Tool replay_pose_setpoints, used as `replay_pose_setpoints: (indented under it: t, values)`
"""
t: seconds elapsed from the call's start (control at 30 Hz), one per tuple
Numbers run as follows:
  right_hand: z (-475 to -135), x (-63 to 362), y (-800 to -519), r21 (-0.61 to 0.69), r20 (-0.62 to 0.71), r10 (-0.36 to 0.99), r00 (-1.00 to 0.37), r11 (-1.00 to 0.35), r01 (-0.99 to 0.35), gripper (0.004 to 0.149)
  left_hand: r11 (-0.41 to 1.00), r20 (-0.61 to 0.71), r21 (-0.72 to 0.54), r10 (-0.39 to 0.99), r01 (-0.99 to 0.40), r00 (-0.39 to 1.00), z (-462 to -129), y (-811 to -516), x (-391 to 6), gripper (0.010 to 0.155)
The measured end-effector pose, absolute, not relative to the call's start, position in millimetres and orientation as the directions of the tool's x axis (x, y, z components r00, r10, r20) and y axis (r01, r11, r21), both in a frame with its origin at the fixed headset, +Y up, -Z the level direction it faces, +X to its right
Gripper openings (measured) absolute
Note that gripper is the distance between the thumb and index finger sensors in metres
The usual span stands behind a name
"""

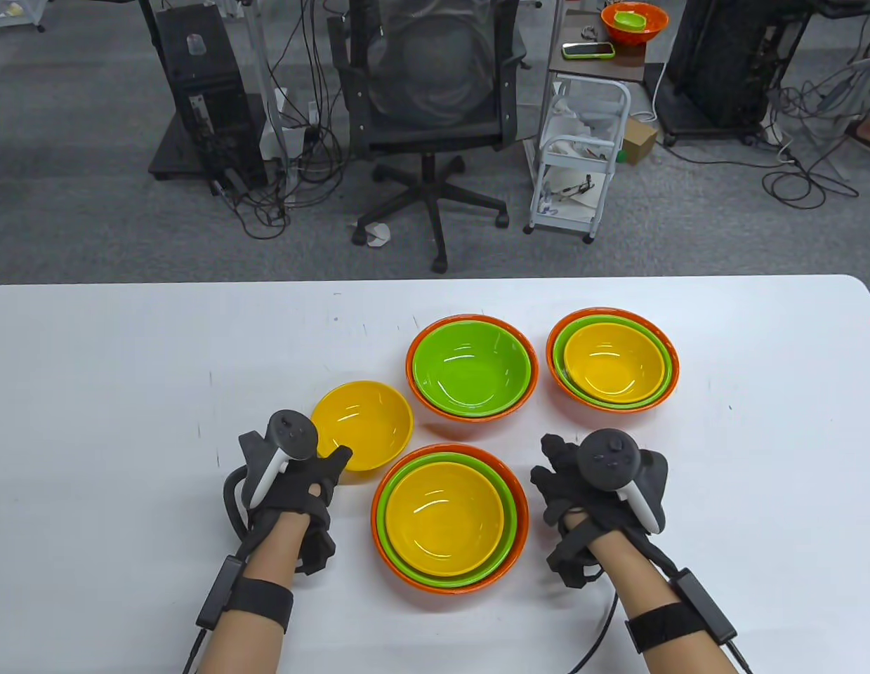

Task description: Nest bowls by size, largest on bottom, smallest on top

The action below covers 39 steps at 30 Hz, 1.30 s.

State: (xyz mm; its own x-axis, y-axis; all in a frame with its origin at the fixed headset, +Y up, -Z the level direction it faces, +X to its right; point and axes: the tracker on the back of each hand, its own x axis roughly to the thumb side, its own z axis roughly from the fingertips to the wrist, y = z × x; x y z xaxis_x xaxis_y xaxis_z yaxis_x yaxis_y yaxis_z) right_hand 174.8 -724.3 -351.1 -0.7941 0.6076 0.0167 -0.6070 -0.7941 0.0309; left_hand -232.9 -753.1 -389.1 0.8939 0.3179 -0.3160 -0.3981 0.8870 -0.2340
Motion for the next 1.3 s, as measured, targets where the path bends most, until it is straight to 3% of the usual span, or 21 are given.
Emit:
replay_pose_setpoints:
  t: [0.1,0.53,0.83,1.07,1.3]
  values:
    - [-351.4,176.5,-722.3,0.021,0.022,0.619,-0.785,-0.785,-0.619,0.061,0.899,-0.323,-0.195,0.320,-0.393,0.891,-390.5,-753.0,-231.7,0.082]
    - [-353.7,170.4,-720.0,0.009,0.047,0.620,-0.784,-0.785,-0.620,0.062,0.733,-0.406,-0.139,0.571,-0.666,0.713,-390.8,-766.7,-246.4,0.073]
    - [-354.5,167.8,-719.8,0.009,0.054,0.631,-0.774,-0.775,-0.632,0.063,0.653,-0.392,-0.073,0.676,-0.753,0.624,-388.2,-767.7,-261.4,0.064]
    - [-352.8,169.5,-713.3,-0.002,0.071,0.690,-0.721,-0.722,-0.691,0.068,0.564,-0.294,-0.009,0.788,-0.826,0.541,-377.9,-743.8,-264.0,0.064]
    - [-349.8,163.0,-706.8,0.035,0.124,0.764,-0.633,-0.641,-0.766,0.073,0.543,-0.116,-0.085,0.827,-0.835,0.550,-365.5,-720.7,-231.3,0.064]
